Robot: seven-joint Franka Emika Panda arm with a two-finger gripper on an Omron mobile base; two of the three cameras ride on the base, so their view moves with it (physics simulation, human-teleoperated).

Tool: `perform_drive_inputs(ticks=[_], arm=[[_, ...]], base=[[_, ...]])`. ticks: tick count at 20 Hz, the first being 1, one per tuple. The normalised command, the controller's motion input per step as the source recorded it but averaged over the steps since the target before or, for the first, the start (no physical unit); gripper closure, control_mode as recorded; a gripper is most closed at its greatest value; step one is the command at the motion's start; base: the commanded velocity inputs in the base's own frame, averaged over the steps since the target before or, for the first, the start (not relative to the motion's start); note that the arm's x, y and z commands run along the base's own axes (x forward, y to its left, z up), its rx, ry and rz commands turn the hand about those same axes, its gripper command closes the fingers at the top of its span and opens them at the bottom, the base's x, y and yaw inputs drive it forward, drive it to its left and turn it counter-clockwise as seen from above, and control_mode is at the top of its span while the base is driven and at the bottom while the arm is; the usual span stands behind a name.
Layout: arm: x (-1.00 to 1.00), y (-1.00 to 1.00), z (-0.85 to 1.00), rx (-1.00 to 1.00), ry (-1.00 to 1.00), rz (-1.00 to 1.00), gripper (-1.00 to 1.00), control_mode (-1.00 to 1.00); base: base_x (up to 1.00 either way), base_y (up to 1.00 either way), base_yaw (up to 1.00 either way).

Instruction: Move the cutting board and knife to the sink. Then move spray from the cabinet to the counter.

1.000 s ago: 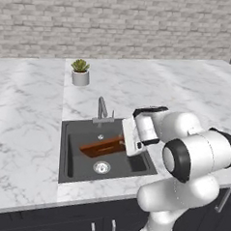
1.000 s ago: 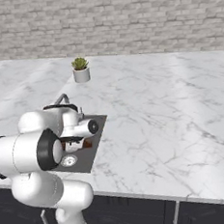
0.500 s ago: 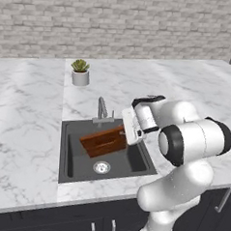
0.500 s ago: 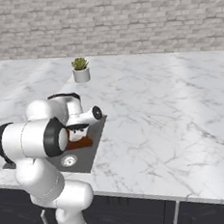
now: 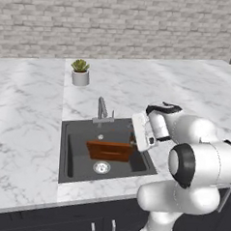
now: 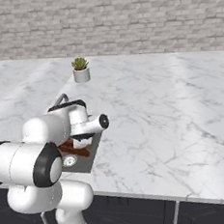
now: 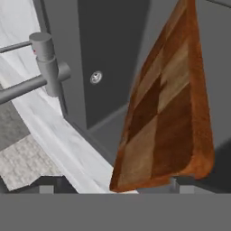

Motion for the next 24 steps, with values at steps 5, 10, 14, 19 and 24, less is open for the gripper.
perform_drive_inputs(ticks=[5, 10, 14, 19, 24], arm=[[-0.52, -0.21, 0.89, 0.00, -0.14, 0.00, -1.00, -1.00], [-0.27, 0.00, 1.00, -0.10, -0.11, 0.00, -1.00, -1.00], [-0.58, 0.00, 1.00, -0.34, -0.19, 0.06, -1.00, -1.00], [-0.89, 0.00, 0.87, -0.59, -0.23, 0.19, -1.00, -1.00], [-1.00, 0.00, 0.33, -0.67, -0.16, 0.27, -1.00, -1.00]], base=[[0.00, 0.00, 0.00], [0.00, 0.00, 0.00], [0.00, 0.00, 0.00], [0.00, 0.00, 0.00], [0.00, 0.00, 0.00]])
